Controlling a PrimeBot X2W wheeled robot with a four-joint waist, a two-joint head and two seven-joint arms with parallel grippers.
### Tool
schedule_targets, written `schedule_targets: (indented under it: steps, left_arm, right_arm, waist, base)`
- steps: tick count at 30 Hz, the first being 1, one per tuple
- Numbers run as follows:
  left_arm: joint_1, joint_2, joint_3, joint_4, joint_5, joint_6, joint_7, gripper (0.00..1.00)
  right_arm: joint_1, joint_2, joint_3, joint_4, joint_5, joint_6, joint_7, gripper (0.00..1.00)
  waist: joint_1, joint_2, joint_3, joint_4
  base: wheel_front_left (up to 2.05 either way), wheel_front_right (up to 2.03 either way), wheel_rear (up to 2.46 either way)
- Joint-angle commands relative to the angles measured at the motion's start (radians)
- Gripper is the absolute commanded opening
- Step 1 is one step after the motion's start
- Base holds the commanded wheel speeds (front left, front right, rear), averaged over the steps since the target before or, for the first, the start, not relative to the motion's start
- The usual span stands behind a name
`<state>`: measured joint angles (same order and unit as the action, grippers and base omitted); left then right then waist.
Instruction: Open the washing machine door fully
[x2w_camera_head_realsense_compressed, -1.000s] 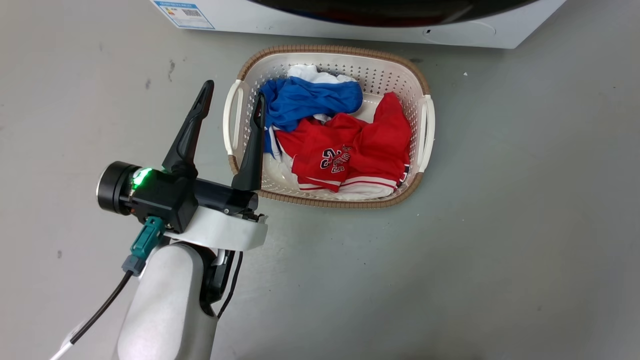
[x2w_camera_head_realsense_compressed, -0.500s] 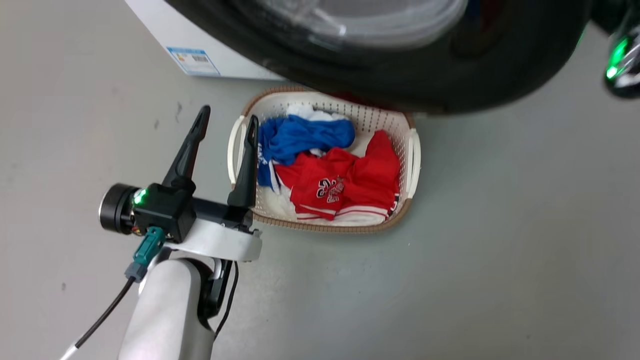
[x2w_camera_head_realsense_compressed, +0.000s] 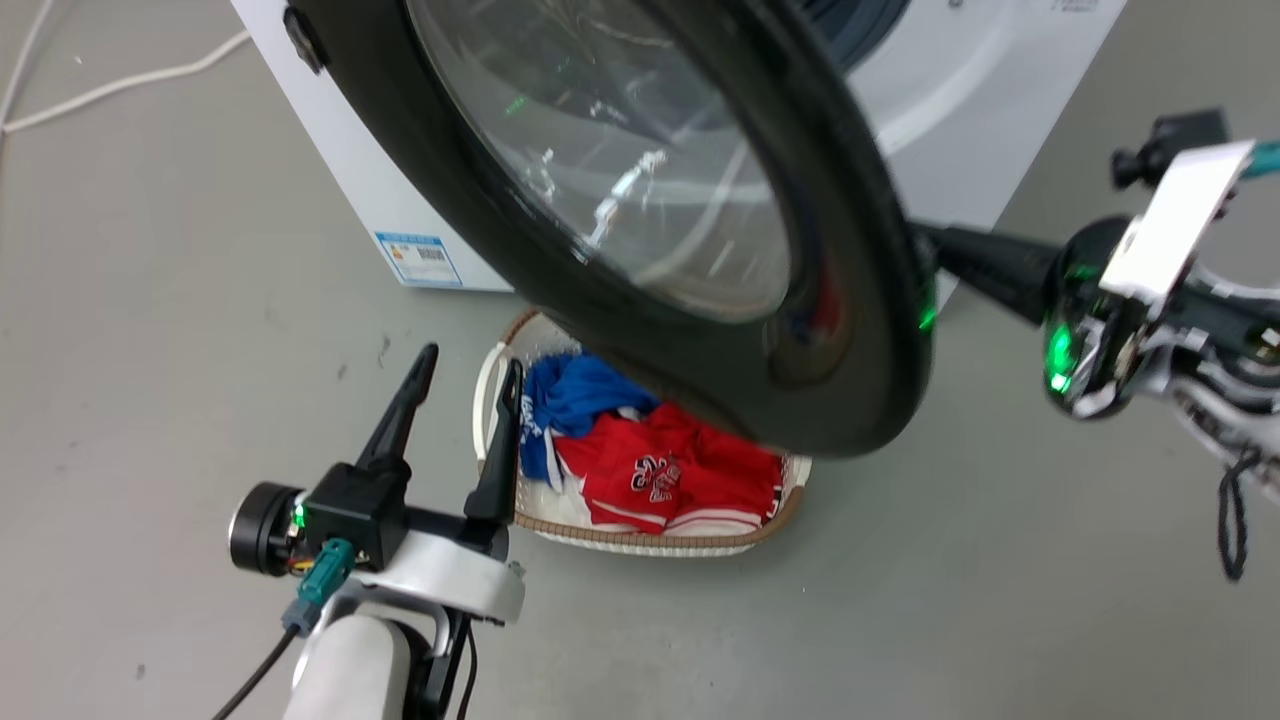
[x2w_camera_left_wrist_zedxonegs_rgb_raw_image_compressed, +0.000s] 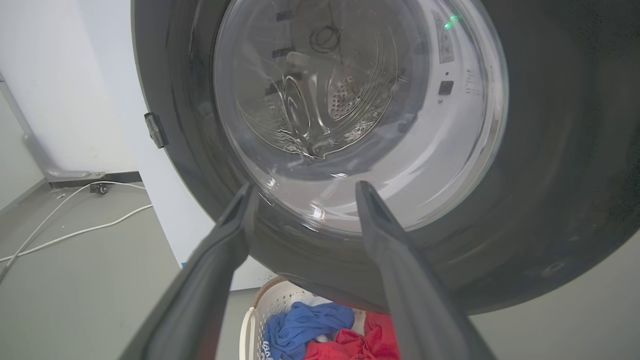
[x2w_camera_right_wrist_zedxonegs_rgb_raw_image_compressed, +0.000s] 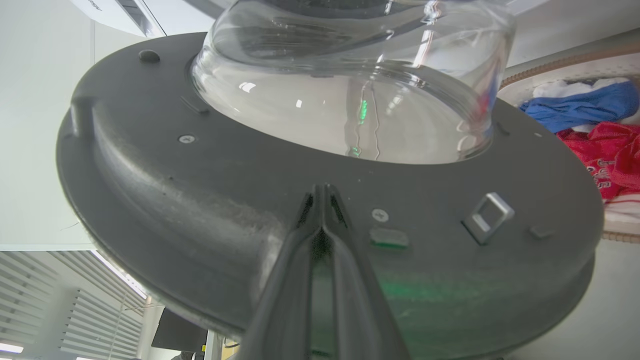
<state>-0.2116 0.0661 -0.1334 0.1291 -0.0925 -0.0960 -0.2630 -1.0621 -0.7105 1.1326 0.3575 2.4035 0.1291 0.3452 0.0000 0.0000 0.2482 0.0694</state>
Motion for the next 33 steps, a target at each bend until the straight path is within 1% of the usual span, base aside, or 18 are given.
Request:
schedule_targets:
  steps: [1,5,9,14,20,27,30,33]
  left_arm:
    - [0.019,0.0,-0.002,0.004,-0.001,-0.002,-0.003,1.0]
    - [0.053,0.002,-0.005,0.018,-0.001,-0.006,-0.003,1.0]
    - [0.082,0.002,-0.009,0.029,-0.005,-0.008,-0.003,1.0]
    - [0.099,0.002,-0.016,0.038,-0.006,-0.008,-0.003,1.0]
    - [0.105,0.001,-0.026,0.042,-0.01,-0.014,-0.003,1.0]
    - [0.114,0.004,-0.037,0.046,-0.012,-0.016,-0.003,1.0]
    - [0.119,0.005,-0.039,0.049,-0.014,-0.017,-0.003,1.0]
    - [0.124,0.007,-0.039,0.053,-0.016,-0.018,-0.003,1.0]
  right_arm:
    - [0.027,0.001,0.012,-0.03,0.006,0.003,-0.007,0.0]
    - [0.071,0.015,0.05,-0.098,0.002,0.003,-0.032,0.0]
    - [0.101,0.035,0.066,-0.137,0.007,0.003,-0.056,0.0]
    - [0.128,0.06,0.083,-0.148,0.001,0.003,-0.057,0.0]
    - [0.154,0.111,0.094,-0.158,-0.014,0.003,-0.052,0.0]
    - [0.185,0.144,0.094,-0.176,-0.048,0.003,-0.062,0.0]
    - [0.201,0.151,0.083,-0.166,-0.076,0.003,-0.1,0.0]
    - [0.22,0.152,0.064,-0.143,-0.129,0.003,-0.191,0.0]
  waist:
    - [0.0,0.0,-0.038,0.002]
    - [0.0,0.0,-0.079,0.001]
    - [0.0,0.0,-0.111,0.001]
    - [0.0,0.0,-0.132,0.005]
    - [0.0,0.0,-0.151,0.015]
    - [0.0,0.0,-0.163,0.021]
    - [0.0,0.0,-0.169,0.018]
    - [0.0,0.0,-0.181,0.013]
  base:
    - [0.0,0.0,0.0]
    - [0.0,0.0,0.0]
    - [0.0,0.0,0.0]
    - [0.0,0.0,0.0]
    - [0.0,0.0,0.0]
    - [0.0,0.0,0.0]
    - [0.0,0.0,0.0]
    - [0.0,0.0,0.0]
